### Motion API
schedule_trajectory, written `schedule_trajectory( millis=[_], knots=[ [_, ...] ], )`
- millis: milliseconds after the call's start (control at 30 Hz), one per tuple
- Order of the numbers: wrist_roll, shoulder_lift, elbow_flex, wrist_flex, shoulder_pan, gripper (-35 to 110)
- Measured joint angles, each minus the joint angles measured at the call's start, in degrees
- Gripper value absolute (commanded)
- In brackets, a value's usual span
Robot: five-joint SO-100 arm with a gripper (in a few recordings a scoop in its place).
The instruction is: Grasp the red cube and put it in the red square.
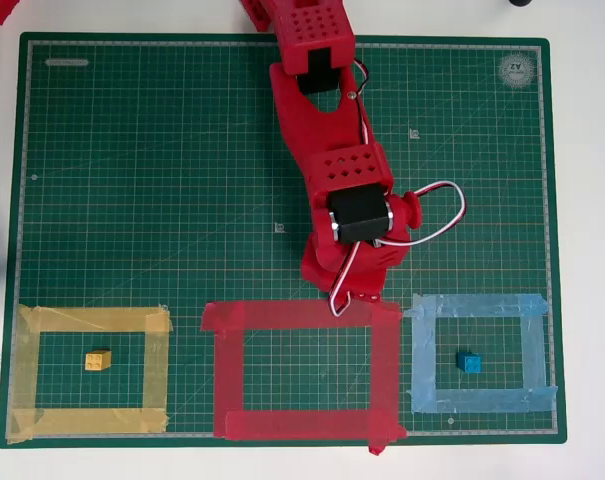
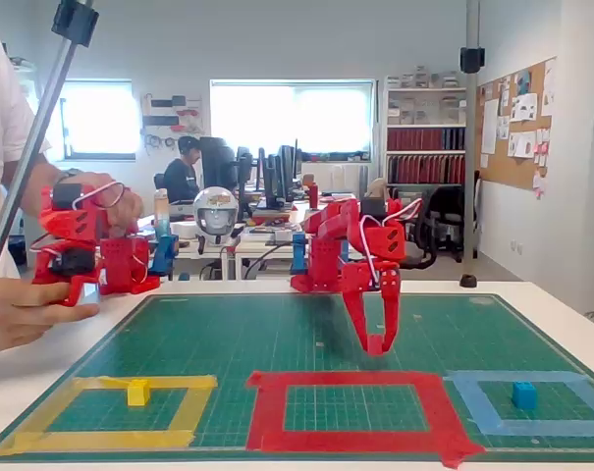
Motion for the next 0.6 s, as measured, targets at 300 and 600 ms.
schedule_trajectory(
  millis=[300,600],
  knots=[
    [2.29,-0.44,0.53,-6.86,3.96,-1],
    [8.0,-3.69,1.49,-7.91,6.15,-1]
  ],
)
